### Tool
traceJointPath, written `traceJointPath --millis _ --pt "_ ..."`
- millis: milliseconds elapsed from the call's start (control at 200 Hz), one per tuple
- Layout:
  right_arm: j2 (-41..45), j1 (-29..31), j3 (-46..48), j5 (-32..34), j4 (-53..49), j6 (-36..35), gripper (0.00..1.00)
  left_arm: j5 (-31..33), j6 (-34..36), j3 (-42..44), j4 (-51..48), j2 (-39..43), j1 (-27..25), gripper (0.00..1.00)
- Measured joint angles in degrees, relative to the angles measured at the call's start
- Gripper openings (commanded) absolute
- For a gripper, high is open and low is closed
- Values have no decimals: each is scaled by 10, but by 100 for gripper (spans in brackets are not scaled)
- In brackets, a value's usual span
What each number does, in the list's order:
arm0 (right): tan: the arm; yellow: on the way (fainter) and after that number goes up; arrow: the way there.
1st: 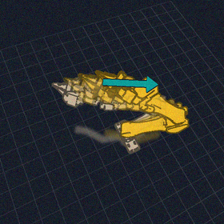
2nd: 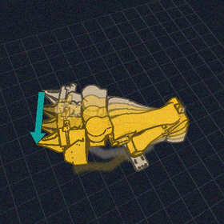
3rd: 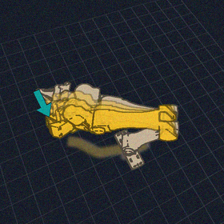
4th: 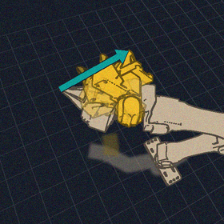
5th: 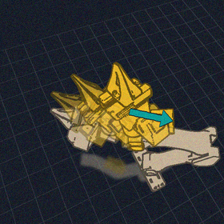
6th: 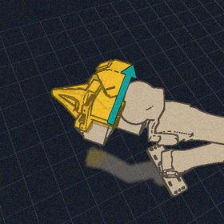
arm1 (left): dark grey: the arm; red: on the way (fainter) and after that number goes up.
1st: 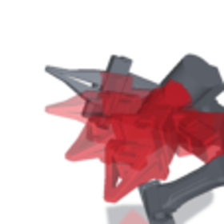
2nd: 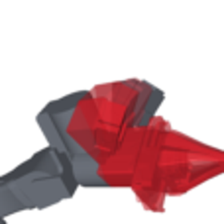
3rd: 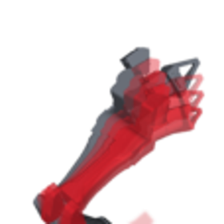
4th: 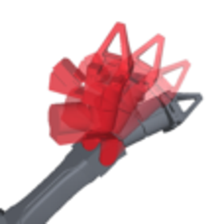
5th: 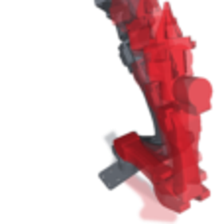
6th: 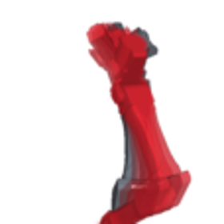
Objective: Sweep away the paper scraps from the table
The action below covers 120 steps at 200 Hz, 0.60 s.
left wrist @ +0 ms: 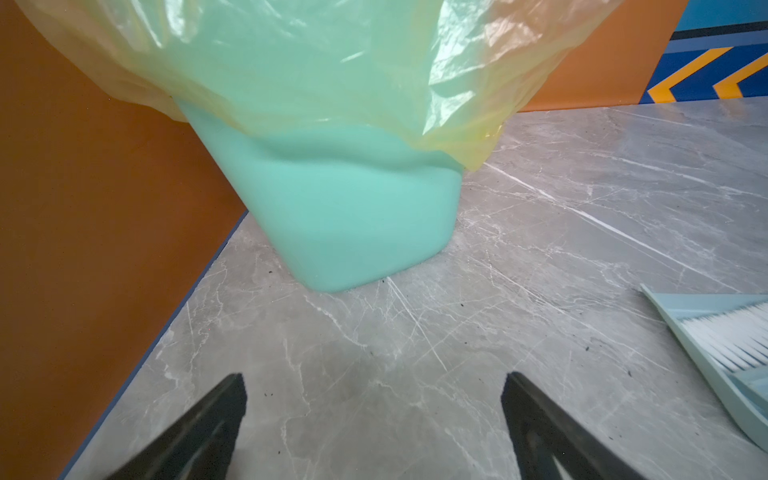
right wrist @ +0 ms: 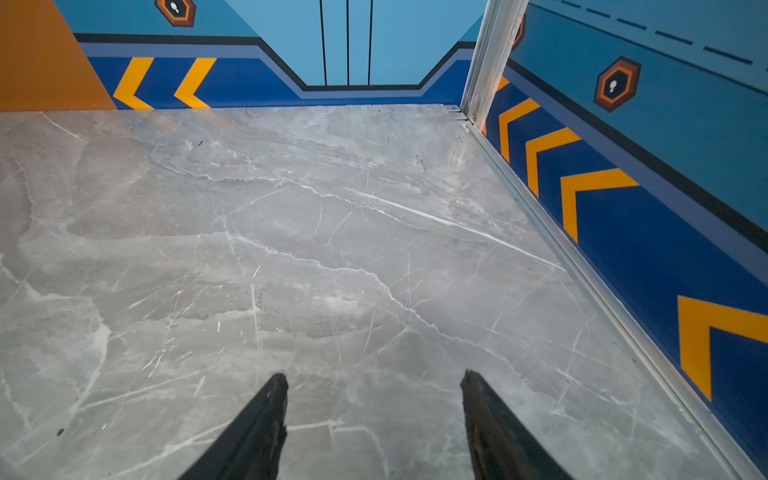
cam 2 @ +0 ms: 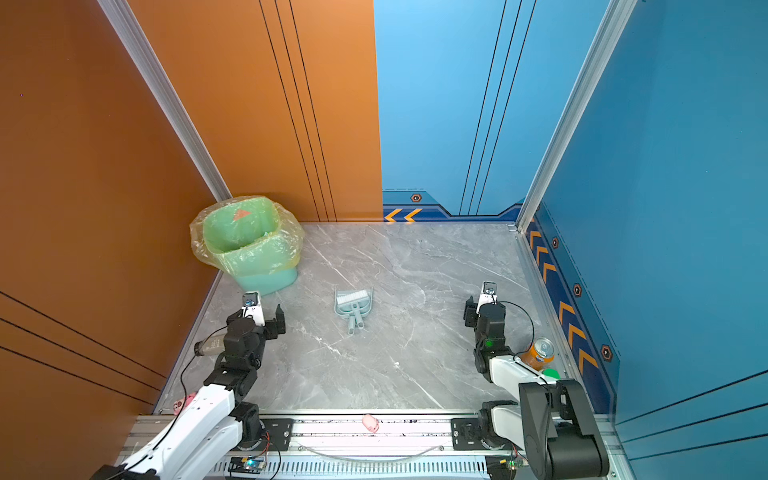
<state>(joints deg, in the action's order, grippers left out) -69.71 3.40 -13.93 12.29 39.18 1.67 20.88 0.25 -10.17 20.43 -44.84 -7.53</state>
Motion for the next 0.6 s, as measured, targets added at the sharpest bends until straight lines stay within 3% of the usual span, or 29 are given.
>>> traceJointPath --millis 450,601 --pt "-53 0 -40 -2 26 -6 68 -36 10 -5 121 -170 16 98" --pt "-118 5 -40 -16 96 -9 69 -41 18 -27 146 -213 20 98"
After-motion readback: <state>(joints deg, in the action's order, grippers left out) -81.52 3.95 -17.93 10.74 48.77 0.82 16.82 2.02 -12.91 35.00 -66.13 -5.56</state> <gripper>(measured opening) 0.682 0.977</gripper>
